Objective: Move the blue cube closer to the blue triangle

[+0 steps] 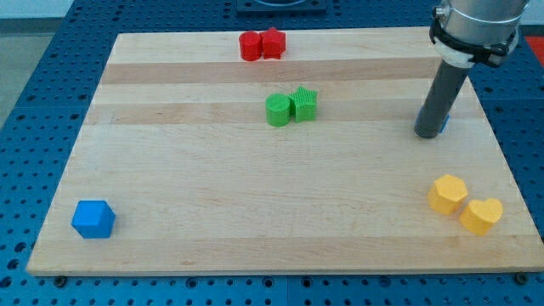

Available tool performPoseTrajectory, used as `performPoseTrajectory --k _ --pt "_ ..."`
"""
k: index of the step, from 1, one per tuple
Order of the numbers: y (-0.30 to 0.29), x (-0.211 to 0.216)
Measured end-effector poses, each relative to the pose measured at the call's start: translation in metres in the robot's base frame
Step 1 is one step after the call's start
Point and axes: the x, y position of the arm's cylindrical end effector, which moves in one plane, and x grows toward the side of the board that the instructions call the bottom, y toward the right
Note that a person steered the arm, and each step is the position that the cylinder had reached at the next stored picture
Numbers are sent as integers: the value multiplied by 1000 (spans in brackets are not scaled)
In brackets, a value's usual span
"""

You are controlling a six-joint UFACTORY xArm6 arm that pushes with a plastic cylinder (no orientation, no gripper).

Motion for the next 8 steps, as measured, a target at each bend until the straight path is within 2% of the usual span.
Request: performPoseTrajectory --k 3,4,6,8 --pt "-2 -13" --pt "-36 -4" --pt "-164 49" --pt "-299 54"
